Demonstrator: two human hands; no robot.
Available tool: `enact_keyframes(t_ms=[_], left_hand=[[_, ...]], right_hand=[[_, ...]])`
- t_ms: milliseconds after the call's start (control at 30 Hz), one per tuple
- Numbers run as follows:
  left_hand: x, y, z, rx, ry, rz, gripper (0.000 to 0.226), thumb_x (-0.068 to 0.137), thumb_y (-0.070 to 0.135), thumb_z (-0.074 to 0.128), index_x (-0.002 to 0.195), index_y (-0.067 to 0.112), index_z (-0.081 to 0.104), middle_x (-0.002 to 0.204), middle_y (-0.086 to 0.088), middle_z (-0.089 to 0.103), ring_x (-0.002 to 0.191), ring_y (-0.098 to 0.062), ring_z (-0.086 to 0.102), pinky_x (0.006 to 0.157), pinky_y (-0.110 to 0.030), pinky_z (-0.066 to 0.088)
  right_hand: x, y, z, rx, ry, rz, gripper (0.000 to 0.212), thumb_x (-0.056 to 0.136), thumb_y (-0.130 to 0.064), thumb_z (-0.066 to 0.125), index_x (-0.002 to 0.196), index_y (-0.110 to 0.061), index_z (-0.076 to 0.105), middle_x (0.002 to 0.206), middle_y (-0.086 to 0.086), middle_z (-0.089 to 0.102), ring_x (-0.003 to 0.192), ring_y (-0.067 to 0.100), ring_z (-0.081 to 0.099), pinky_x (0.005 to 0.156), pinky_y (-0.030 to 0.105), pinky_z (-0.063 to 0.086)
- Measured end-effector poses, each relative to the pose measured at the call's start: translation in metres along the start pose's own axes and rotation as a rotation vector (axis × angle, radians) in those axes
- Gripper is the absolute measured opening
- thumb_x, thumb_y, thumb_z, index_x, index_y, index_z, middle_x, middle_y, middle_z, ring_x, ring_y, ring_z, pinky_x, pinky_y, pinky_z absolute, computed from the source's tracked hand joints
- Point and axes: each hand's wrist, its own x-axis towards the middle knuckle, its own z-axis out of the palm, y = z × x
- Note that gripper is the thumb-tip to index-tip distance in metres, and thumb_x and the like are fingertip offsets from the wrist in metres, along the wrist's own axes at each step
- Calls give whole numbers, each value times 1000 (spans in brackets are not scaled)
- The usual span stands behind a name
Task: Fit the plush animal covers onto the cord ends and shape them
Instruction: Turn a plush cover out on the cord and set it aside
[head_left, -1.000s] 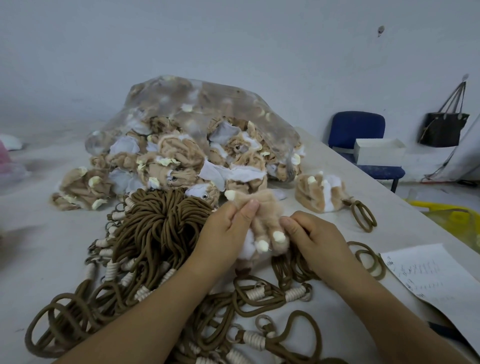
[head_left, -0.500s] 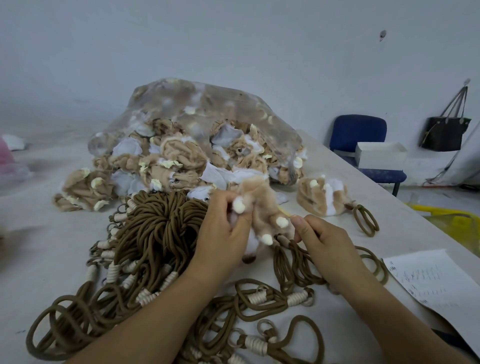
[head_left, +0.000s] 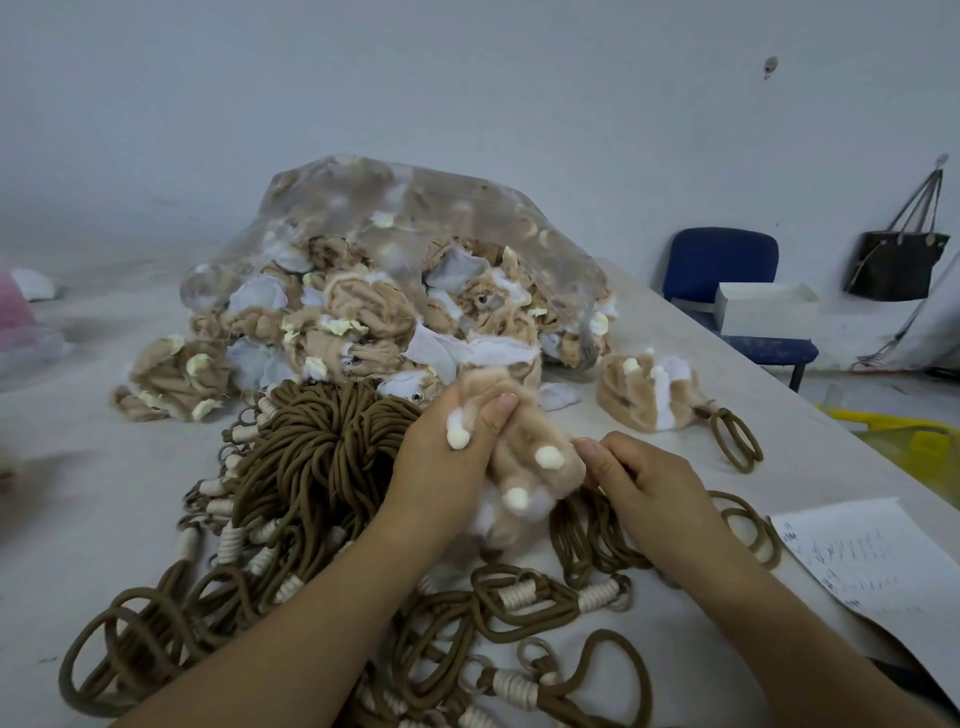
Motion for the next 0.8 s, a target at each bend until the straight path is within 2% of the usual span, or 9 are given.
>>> enact_keyframes(t_ms=[100,200,267,367,433,467,567,633,800], left_hand=[[2,0,-2,-5,60,-9,29,81,55,57,100,34,65,96,20,69,92,5,63,75,-11,47],[-1,5,-1,-4,-2,48,26,87,49,55,113,48,56,116,23,64,110,8,57,89,-11,45],[-4,7,2,-19,-46,35,25,87,51,54,112,50,57,115,25,64,110,8,57,91,-12,46],[-7,9,5,29,-66,-5,22,82,67,49,91,52,62,96,22,69,90,12,62,75,-7,46],[-9,9,9,87,-69,-2,34,78,72,44,79,42,60,82,12,68,77,10,61,62,-7,45],[-10,9,10,107,-77,2,40,78,72,41,76,37,59,79,11,68,73,7,62,59,-8,44],[-10,8,14,129,-106,19,44,82,71,37,74,32,57,71,16,67,69,4,62,55,-9,43],[-9,5,12,160,-80,25,49,82,75,34,75,32,56,66,9,65,70,3,61,56,-10,42],[-2,8,3,91,-53,11,37,78,72,51,100,43,54,100,17,63,94,6,59,74,-10,44]], right_hand=[[-1,3,-2,25,14,5,63,78,-75,30,67,-18,54,60,-6,54,54,7,48,52,22,37],[-1,1,-2,109,23,-8,62,78,-75,37,65,-16,51,58,1,51,49,4,43,49,18,35],[-1,-1,-3,152,33,-22,59,78,-73,40,64,-16,48,59,4,50,49,4,41,49,18,34],[-2,-7,-2,236,36,-32,54,79,-66,43,63,-15,43,51,-6,41,48,2,38,47,13,32],[-4,-11,0,315,14,-3,54,76,-65,44,64,-12,46,51,-10,41,49,0,37,47,12,33],[-4,-13,3,358,-3,26,56,74,-65,45,66,-9,49,52,-8,44,50,1,39,47,12,33],[-6,-17,9,411,-47,80,70,71,-66,44,79,3,56,65,17,53,57,6,44,49,16,35],[-5,-19,12,405,-60,93,75,69,-69,41,81,4,56,70,19,56,57,7,45,50,17,36],[-1,-12,4,260,57,107,68,70,-74,37,68,-8,52,53,-2,46,47,3,40,47,16,34]])
